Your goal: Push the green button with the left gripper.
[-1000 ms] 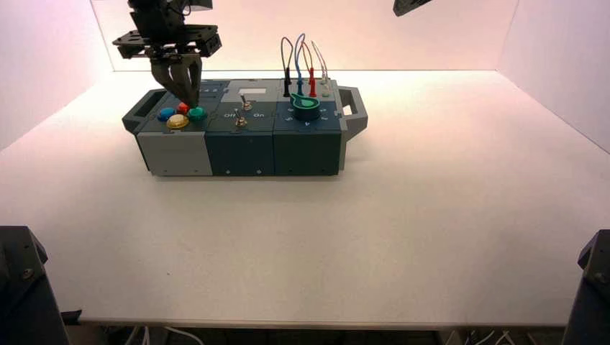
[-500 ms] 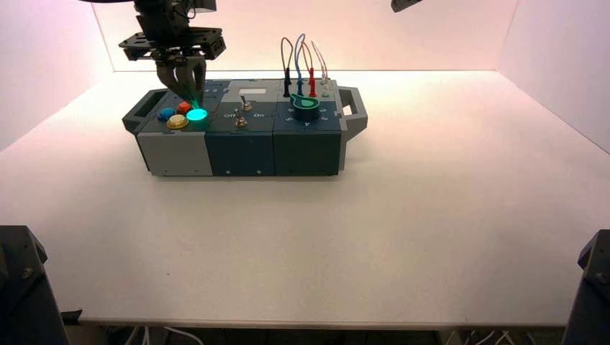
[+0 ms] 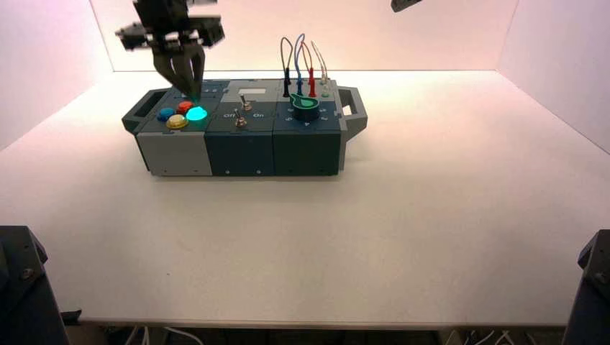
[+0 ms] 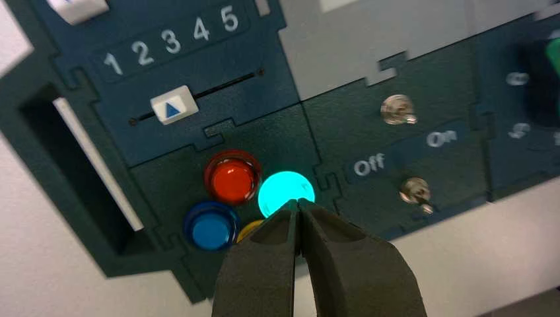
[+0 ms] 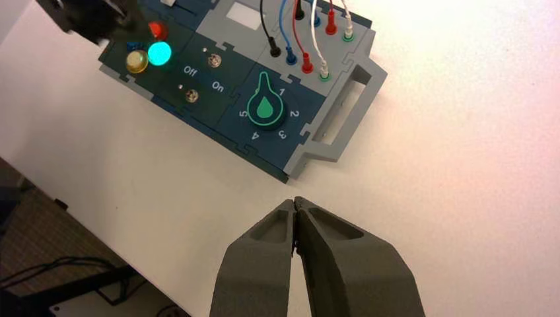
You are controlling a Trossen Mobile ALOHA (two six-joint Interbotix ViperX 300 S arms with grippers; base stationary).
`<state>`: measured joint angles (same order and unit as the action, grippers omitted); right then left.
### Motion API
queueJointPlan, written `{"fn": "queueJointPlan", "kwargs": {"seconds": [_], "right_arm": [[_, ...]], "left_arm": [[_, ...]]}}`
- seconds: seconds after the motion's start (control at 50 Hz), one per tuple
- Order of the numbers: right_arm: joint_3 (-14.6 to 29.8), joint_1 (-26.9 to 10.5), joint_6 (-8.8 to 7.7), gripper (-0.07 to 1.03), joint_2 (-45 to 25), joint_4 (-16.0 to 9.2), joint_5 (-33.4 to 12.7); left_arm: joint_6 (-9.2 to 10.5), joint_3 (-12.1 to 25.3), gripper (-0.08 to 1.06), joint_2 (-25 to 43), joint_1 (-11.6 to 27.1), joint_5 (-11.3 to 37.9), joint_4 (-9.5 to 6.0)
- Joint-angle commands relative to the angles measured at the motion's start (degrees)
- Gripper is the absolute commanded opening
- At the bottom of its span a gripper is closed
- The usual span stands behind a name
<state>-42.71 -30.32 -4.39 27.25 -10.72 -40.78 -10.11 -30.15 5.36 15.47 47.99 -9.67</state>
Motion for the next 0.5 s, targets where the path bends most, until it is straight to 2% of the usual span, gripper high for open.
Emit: {"fn": "queueJointPlan", "kwargs": {"seconds": [0.02,0.32,0.5], "right_arm": [[0.7,0.1,-0.09,-0.02,0.9,0.1,-0.8],[-0.8,0.2,-0.26,-0.02,1.5,1.1,-4.7],[-3.6,0.1,-0.44,-0.02,2.1,1.1,-3.7]], "left_arm": [[-0.53,1.2,-0.03,-3.7,0.3,0.4,0.26],[-1.49,0.8,-0.03,-5.7,0.3,0.5,0.26],[-1.49,0.3,-0.03,-6.1,0.3,0.2,0.18]]}}
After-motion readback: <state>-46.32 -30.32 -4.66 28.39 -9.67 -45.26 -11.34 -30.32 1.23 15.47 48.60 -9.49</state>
